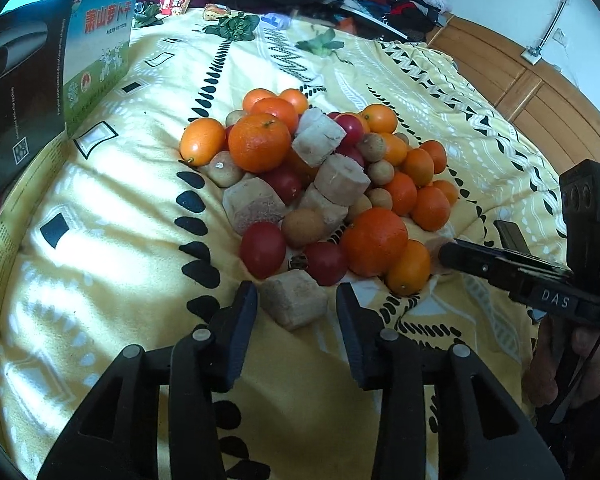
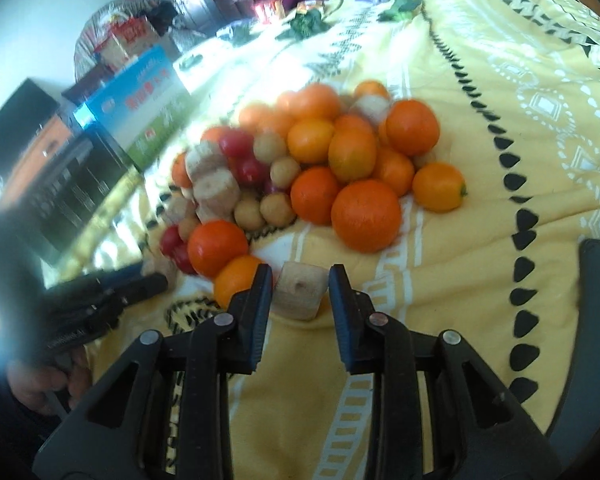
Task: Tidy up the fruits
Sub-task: 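Close the right tool on the tan cut chunk and lift it, then carry the chunk into the steel basin and open the right tool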
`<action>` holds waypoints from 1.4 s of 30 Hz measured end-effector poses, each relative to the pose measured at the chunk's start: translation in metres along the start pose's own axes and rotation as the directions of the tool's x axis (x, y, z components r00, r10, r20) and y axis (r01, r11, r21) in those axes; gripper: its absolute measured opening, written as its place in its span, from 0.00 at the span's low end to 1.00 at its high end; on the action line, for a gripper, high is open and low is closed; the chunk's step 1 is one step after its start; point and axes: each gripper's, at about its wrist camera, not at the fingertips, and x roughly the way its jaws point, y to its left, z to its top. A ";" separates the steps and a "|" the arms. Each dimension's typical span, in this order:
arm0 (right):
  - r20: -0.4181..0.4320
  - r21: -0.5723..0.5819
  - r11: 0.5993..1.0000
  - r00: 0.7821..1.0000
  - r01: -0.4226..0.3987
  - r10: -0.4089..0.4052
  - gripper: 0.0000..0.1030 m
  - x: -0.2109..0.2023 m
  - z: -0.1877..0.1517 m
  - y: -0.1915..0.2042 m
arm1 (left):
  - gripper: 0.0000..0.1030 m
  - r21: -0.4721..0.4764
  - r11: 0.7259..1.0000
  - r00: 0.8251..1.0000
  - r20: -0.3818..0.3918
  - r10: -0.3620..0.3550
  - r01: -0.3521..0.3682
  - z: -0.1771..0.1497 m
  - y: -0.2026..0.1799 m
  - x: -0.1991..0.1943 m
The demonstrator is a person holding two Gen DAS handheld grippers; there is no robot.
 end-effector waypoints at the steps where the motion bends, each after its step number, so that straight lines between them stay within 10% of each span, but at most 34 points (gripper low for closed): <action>1: -0.005 -0.006 1.000 1.000 0.001 -0.001 0.29 0.002 -0.001 0.001 | 0.40 0.004 1.000 1.000 -0.003 0.001 -0.001 0.001 0.000 0.001; 14: 0.127 -0.131 0.986 0.988 0.106 -0.089 0.25 -0.043 0.008 0.041 | 0.28 0.034 0.999 0.991 0.135 -0.005 0.001 0.024 -0.005 -0.067; 22: 0.221 -0.266 0.963 0.975 0.033 0.028 0.25 -0.074 0.056 0.139 | 0.28 -0.108 0.984 0.928 0.331 0.170 -0.142 0.044 0.069 -0.188; 33: 0.051 -0.552 0.793 0.939 -0.257 0.340 0.25 -0.017 0.075 0.385 | 0.28 -0.460 0.786 0.767 0.289 0.573 -0.413 -0.006 0.240 -0.309; 42: -0.170 -0.556 0.750 0.932 -0.360 0.321 0.26 0.073 0.046 0.459 | 0.28 -0.502 0.697 0.790 0.042 0.612 -0.513 -0.041 0.295 -0.270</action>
